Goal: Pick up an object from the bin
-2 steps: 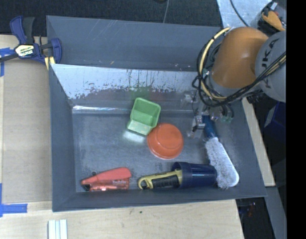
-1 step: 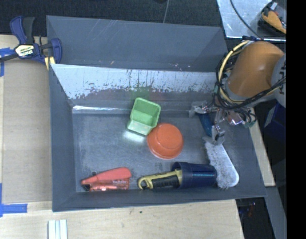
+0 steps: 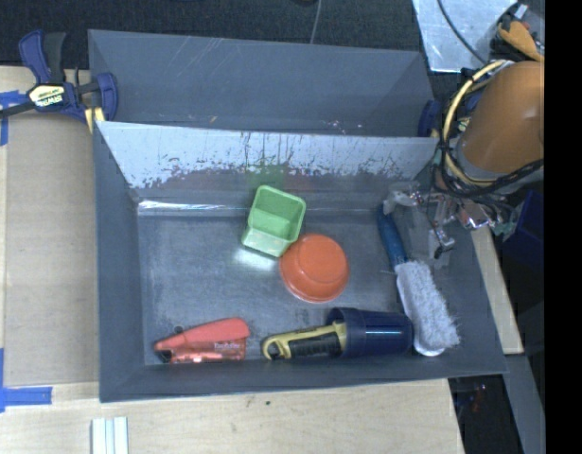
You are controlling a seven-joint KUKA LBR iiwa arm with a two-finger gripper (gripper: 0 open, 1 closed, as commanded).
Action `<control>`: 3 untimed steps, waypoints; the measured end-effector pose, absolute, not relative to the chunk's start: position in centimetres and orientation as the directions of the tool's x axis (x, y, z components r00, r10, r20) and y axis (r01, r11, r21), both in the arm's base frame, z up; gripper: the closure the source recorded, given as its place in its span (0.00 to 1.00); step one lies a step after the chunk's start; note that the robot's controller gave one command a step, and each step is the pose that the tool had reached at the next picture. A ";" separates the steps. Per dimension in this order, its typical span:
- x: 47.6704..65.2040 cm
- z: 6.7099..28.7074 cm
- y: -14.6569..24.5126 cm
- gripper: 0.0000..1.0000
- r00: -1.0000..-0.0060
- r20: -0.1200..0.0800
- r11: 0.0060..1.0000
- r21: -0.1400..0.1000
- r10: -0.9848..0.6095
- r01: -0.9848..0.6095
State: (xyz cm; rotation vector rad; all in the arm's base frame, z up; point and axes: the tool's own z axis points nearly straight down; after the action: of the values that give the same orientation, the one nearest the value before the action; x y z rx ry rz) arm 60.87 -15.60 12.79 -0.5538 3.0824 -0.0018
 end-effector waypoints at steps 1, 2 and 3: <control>59.9 10.7 -14.1 0.00 -0.458 -0.039 0.459 0.006 -0.888 -0.889; 50.6 7.9 -13.7 0.00 -0.781 -0.048 0.783 -0.043 -0.622 -0.621; 59.4 6.2 -13.6 1.00 -0.188 -0.056 0.184 0.071 -0.981 -0.980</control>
Offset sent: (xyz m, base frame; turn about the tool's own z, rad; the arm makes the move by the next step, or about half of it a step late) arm -0.1162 0.0202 -0.0579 -0.3130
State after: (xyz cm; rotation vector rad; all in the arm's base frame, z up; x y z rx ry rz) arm 59.38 -13.59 6.17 -2.0028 2.4190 0.1429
